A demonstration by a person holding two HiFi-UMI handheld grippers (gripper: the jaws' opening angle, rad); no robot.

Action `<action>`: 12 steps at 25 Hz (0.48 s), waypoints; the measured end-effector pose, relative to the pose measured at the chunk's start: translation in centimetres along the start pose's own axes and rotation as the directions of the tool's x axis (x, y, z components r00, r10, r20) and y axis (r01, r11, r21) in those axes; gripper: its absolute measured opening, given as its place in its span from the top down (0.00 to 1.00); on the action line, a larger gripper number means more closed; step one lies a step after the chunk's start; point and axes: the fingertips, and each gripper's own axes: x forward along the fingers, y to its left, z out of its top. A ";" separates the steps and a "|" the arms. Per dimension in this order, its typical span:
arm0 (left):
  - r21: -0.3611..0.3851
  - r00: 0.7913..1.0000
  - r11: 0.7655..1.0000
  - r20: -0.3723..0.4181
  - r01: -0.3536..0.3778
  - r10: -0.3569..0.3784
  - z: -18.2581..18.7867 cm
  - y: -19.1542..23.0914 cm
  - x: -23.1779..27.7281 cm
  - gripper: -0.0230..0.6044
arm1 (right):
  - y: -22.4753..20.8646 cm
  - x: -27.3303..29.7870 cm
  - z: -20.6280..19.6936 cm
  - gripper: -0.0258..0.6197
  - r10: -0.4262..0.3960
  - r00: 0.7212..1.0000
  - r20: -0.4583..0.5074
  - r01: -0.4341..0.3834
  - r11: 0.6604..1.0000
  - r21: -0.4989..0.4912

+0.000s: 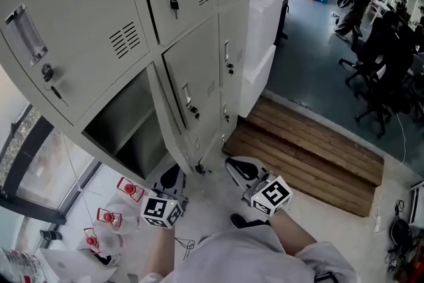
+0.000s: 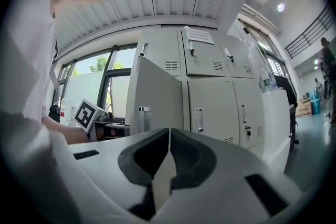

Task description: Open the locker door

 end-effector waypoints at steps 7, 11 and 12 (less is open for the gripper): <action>-0.004 0.998 0.998 -0.010 0.068 -0.068 -0.4 -2.5 3.0 0.95 | -2.5 -2.7 -0.4 0.93 -0.068 0.998 -0.011 0.068 0.998 0.011; -0.001 0.995 0.995 -0.010 0.103 -0.103 -0.3 -3.6 5.0 0.95 | -4.2 -4.3 -0.2 0.93 -0.113 0.994 -0.011 0.113 0.994 0.000; 0.000 0.994 0.994 -0.009 0.107 -0.107 -0.3 -3.8 5.5 0.95 | -4.5 -4.7 -0.1 0.93 -0.120 0.993 -0.007 0.120 0.993 -0.001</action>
